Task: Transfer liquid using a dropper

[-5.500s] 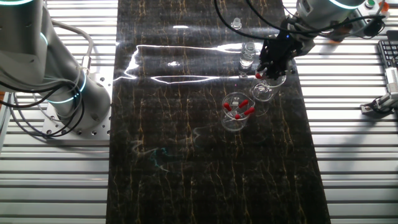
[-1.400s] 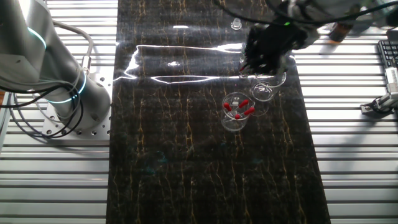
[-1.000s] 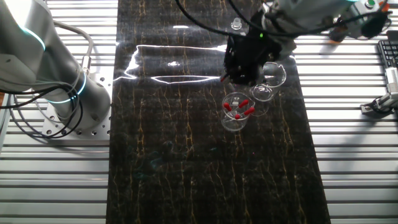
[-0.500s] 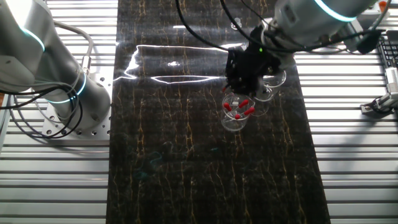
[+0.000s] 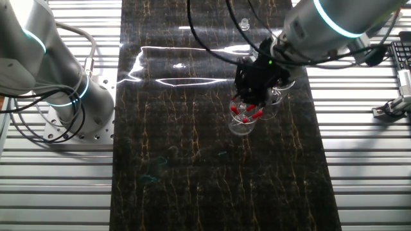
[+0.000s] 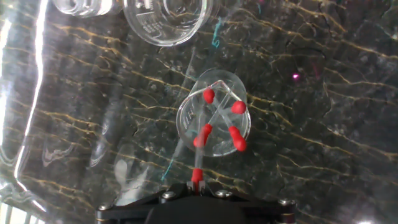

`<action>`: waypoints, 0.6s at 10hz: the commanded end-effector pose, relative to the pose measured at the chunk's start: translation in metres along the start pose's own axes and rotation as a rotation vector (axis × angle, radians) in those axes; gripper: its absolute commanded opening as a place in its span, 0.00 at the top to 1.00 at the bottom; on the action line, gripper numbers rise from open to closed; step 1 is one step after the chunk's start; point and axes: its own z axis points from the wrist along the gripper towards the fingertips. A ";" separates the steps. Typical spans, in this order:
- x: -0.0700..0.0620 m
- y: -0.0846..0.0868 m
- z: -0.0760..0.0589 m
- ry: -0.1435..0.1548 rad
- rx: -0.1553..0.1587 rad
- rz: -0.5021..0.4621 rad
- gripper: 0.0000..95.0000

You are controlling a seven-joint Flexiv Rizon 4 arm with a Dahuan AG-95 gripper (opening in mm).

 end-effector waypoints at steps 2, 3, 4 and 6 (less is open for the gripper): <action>-0.012 -0.004 0.015 -0.002 0.000 -0.002 1.00; -0.015 -0.004 0.017 -0.002 0.000 0.000 1.00; -0.017 -0.004 0.020 -0.002 0.000 0.003 1.00; -0.025 -0.003 0.022 -0.002 0.000 0.011 1.00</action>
